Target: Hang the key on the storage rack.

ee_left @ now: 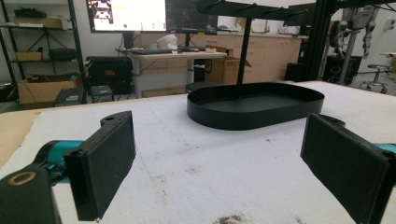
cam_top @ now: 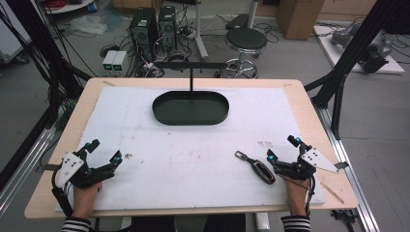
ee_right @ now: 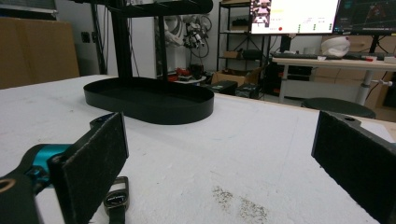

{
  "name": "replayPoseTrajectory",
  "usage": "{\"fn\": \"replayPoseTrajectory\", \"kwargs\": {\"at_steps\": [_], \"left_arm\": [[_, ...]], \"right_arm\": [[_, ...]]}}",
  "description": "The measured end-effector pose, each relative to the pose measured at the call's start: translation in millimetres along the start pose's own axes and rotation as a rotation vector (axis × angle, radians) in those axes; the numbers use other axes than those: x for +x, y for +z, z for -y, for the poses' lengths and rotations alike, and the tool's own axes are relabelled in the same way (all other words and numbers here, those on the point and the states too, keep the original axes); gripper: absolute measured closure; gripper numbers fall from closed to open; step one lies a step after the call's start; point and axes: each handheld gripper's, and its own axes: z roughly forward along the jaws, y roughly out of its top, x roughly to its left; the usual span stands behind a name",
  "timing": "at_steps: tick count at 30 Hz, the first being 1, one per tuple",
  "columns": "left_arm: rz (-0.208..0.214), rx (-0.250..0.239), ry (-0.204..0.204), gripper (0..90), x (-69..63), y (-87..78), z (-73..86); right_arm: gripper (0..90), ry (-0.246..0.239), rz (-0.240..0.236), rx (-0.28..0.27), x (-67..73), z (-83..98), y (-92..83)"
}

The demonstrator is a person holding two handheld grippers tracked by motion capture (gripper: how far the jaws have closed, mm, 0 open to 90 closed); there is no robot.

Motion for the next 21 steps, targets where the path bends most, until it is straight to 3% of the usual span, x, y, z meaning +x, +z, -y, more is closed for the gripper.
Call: {"fn": "replayPoseTrajectory", "kwargs": {"at_steps": [9,11,21], "left_arm": [[0.0,-0.004,0.004,10.5,-0.5,-0.2,0.1],[0.0,-0.005,-0.002,10.6,-0.2,0.0,0.1],[0.001,-0.002,0.001,10.6,-0.3,0.1,0.0]], "right_arm": [[2.7,-0.017,0.003,-0.01,-0.7,-0.1,0.3],[2.7,0.002,0.0,0.001,0.5,0.0,-0.3],[2.7,0.003,0.001,0.002,-0.9,-0.8,0.5]]}}
